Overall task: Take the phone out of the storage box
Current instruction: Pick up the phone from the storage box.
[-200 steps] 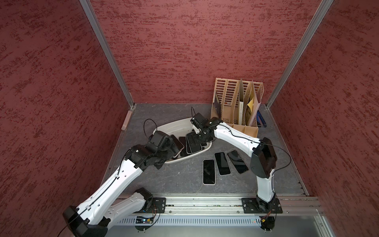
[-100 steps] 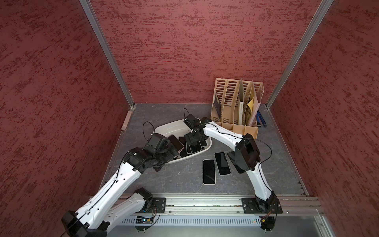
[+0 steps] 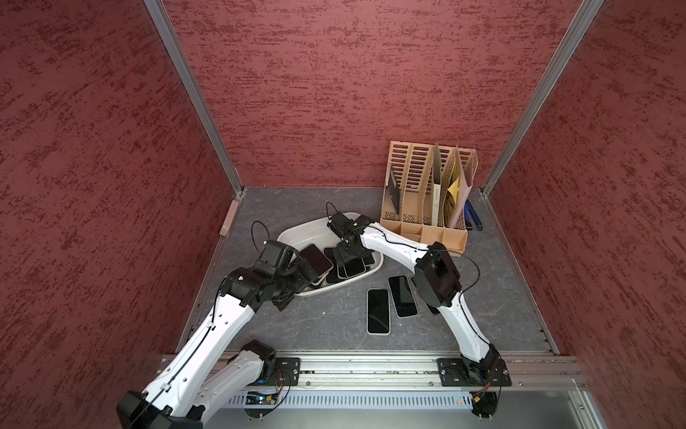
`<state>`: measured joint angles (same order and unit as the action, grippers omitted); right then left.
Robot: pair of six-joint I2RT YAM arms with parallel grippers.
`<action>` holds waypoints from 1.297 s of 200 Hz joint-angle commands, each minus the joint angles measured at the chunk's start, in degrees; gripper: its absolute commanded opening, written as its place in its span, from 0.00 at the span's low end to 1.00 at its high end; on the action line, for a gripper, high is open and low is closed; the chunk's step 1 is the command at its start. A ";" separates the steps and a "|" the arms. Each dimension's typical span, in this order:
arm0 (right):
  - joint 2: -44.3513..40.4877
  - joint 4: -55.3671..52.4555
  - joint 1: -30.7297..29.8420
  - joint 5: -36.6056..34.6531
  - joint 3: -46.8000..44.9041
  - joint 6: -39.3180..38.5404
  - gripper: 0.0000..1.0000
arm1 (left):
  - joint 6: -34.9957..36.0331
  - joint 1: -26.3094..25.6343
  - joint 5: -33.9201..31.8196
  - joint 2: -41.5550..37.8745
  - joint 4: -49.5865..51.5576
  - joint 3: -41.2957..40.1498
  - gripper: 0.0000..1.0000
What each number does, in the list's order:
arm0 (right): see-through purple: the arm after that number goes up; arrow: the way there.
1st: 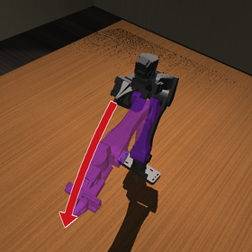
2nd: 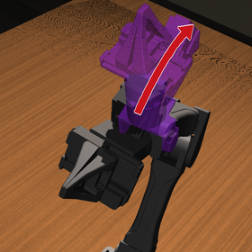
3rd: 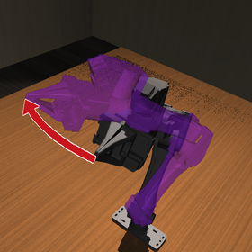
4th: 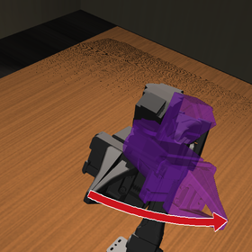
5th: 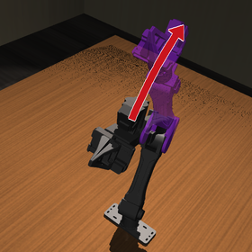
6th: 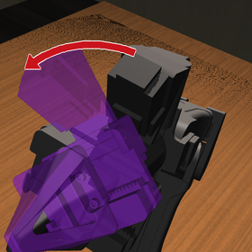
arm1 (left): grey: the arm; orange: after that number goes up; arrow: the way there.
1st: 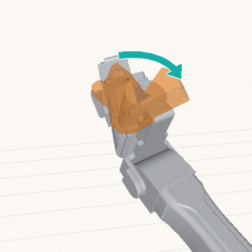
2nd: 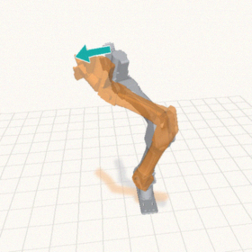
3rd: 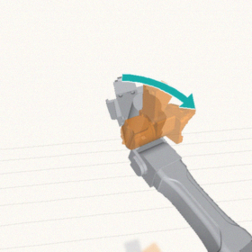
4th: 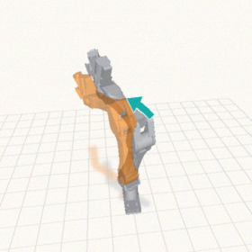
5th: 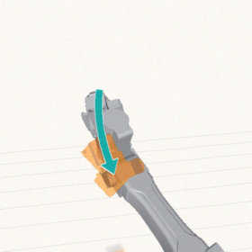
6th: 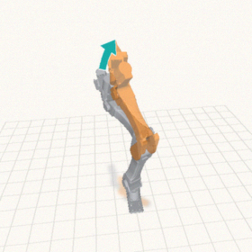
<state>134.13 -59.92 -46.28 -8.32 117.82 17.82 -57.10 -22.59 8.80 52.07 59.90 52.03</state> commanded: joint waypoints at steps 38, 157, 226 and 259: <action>2.62 -1.35 -1.18 -2.04 3.11 0.79 0.98 | 2.65 2.12 2.91 -0.81 -1.54 -2.11 1.00; 8.09 -3.89 -1.84 -11.25 2.54 -0.33 0.98 | 4.19 4.02 4.29 -1.81 0.13 -2.87 1.00; 4.58 -2.91 -1.09 -8.03 -0.46 3.18 0.89 | 3.71 4.42 5.44 -1.61 -2.09 -4.22 1.00; 2.86 0.43 -1.09 -1.55 -2.12 4.53 0.90 | 3.76 4.42 5.57 -1.60 -2.21 -4.52 1.00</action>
<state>135.79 -58.89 -47.44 -17.26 118.89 21.26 -54.11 -18.55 13.91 50.72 58.87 48.42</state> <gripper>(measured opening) 0.885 0.996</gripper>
